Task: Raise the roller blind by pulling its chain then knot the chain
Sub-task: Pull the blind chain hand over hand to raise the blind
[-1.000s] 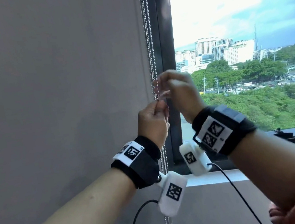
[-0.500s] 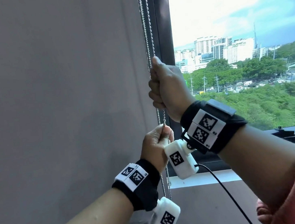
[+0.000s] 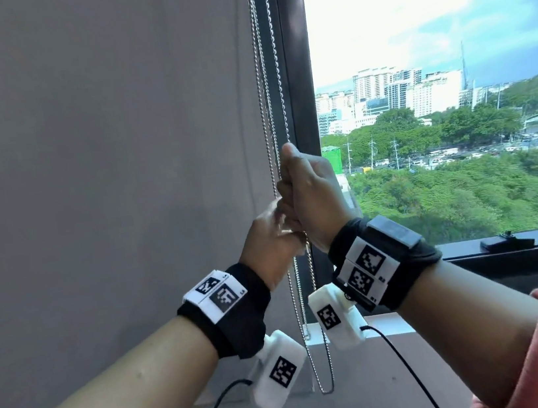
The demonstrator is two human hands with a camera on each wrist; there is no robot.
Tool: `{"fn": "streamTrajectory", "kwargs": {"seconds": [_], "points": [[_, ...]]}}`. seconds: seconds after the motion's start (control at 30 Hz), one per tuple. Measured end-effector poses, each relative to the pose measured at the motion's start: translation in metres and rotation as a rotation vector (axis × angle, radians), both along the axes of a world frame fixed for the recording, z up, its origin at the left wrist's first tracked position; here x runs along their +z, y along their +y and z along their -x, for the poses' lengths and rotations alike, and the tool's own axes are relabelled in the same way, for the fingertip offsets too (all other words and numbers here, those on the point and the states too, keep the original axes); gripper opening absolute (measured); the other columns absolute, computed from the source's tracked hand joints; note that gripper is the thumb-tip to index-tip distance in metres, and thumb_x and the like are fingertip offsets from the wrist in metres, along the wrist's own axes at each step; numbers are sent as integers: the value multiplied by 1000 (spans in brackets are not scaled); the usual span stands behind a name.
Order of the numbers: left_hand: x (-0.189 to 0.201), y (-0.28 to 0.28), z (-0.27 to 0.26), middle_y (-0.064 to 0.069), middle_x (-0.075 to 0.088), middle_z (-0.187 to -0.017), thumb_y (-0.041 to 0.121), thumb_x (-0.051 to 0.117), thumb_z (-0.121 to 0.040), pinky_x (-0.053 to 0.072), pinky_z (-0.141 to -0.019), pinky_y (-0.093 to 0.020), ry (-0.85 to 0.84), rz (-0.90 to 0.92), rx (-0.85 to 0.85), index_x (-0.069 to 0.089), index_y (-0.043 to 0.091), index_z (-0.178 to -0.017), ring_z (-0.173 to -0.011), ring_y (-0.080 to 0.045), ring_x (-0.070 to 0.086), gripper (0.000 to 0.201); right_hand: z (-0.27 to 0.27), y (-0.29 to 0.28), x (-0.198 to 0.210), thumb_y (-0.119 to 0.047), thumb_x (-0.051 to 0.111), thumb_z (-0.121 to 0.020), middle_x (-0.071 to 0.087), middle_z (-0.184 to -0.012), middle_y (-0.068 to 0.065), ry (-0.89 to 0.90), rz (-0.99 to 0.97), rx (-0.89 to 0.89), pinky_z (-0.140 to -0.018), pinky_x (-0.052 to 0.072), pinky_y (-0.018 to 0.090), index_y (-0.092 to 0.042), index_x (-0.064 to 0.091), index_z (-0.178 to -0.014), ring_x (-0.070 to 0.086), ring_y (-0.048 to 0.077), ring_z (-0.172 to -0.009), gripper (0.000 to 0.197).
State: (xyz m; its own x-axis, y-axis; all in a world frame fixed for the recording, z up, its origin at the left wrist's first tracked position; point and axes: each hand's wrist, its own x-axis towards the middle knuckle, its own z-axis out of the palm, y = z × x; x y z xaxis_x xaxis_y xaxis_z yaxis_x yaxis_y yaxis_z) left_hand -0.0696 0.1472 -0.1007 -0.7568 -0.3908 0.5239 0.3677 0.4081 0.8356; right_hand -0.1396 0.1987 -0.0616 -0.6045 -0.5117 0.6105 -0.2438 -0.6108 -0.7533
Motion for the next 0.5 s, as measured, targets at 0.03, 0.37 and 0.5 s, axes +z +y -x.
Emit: {"fn": "streamTrajectory", "kwargs": {"seconds": [0.03, 0.37, 0.5], "points": [[4, -1, -1, -12, 57, -80, -7, 46, -57, 39, -53, -18, 35, -17, -23, 55, 3, -100, -70, -14, 53, 45, 1, 0, -3, -23, 39, -102, 23, -41, -9, 24, 4, -23, -37, 17, 14, -23, 27, -53, 19, 7, -33, 50], [27, -4, 4, -15, 72, -98, 20, 47, -80, 52, -78, -26, 124, -171, -48, 63, 7, -110, -91, -21, 68, 36, 2, 0, -42, -23, 37, -103, 33, -40, -10, -8, -43, 24, -37, 23, 14, -21, 47, -49, 27, 6, -32, 56], [39, 4, 6, -19, 71, -87, 31, 35, -98, 55, -83, -38, 172, -146, 2, 62, 5, -109, -85, -31, 68, 39, -5, -2, -64, -26, 38, -103, 29, -47, -5, -63, -104, 40, -38, 23, 15, -20, 35, -55, 24, 10, -37, 48]]}}
